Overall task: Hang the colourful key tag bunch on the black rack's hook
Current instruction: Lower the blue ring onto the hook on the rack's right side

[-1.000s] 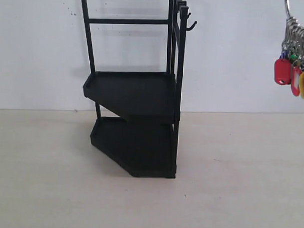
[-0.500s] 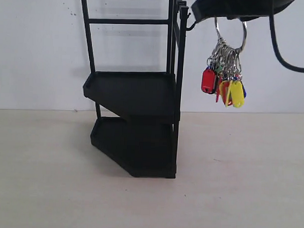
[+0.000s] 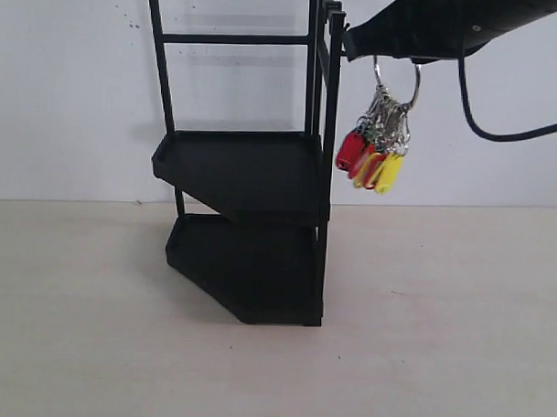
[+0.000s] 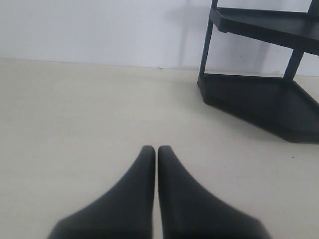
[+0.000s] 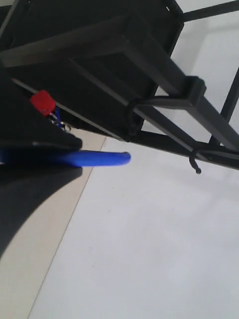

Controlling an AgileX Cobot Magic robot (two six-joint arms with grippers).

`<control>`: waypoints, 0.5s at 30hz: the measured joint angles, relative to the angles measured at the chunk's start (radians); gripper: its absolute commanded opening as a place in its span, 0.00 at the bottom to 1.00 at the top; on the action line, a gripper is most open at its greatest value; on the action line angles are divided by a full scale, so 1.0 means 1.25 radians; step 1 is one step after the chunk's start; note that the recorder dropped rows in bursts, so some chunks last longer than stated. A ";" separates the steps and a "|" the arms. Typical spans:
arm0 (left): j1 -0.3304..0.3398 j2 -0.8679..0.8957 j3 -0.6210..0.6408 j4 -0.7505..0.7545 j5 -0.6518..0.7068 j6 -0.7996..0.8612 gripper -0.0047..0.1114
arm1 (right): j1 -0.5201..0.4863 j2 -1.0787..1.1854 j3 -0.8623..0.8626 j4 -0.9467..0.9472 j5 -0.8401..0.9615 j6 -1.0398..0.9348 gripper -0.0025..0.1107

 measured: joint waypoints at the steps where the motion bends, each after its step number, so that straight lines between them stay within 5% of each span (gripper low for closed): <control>1: 0.000 0.000 0.000 0.000 0.000 0.000 0.08 | 0.000 0.006 0.000 0.002 -0.011 0.000 0.02; 15: 0.000 0.000 0.000 0.000 0.000 0.000 0.08 | 0.000 0.031 0.000 0.039 -0.078 0.012 0.02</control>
